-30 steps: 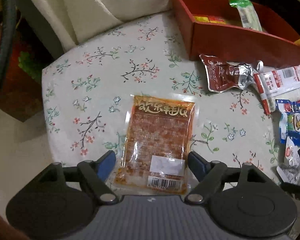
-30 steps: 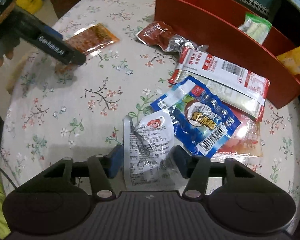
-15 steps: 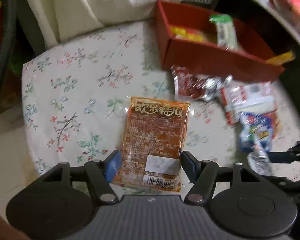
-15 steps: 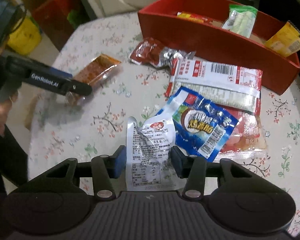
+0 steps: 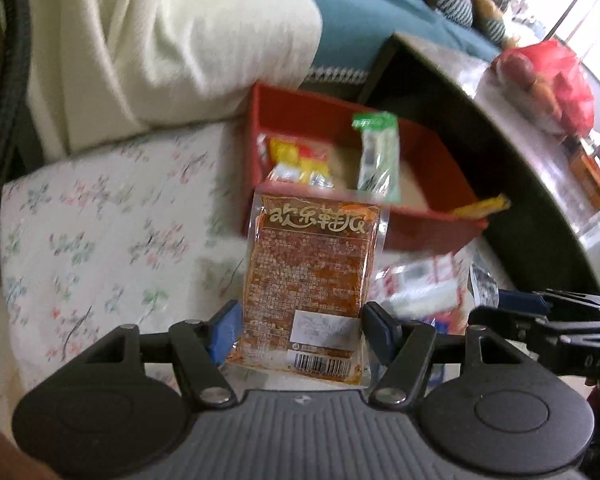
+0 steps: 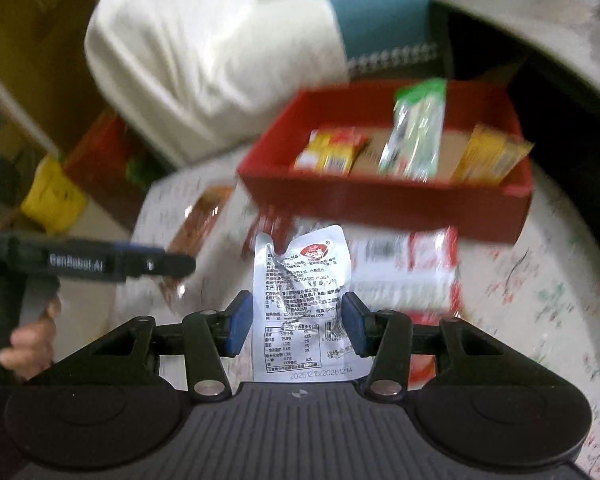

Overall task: Organize snacks
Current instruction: 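Carry the orange pack and white sachet over the red tray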

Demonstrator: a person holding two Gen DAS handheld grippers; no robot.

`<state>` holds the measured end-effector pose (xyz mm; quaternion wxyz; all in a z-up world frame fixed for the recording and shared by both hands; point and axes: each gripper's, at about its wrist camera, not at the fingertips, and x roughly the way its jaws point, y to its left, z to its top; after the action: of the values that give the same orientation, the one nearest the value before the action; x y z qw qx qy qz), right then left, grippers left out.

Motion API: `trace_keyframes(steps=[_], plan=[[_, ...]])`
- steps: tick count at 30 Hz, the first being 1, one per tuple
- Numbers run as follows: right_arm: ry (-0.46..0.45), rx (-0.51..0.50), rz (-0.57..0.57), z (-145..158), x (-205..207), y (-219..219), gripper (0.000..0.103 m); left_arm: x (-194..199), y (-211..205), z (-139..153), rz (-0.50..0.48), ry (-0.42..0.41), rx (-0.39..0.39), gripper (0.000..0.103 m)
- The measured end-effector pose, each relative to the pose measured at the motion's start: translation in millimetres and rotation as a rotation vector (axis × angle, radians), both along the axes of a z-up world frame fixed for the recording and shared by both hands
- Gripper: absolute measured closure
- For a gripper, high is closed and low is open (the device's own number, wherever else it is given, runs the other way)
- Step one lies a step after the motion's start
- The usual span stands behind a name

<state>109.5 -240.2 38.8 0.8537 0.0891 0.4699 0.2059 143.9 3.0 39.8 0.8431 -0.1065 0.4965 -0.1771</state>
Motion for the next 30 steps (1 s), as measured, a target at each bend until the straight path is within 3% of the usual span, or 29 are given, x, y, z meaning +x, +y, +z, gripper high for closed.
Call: trace_keyframes(steps=[11,16,30], plan=[[-0.108,0.056,-0.116,26.4,44.0,-23.6,0.047,51.1,-29.6,20.9,0.013,-0.063,-0.037,0.045],[-0.135,0.063,-0.158,31.7,65.4,-29.2,0.047,75.8,-45.9,24.7,0.020,-0.090,-0.012,0.045],[-0.130,-0.005,-0.242,7.4,135.7,-25.8,0.045,128.1,-71.3,6.5,0.047,-0.111,0.076,0.042]])
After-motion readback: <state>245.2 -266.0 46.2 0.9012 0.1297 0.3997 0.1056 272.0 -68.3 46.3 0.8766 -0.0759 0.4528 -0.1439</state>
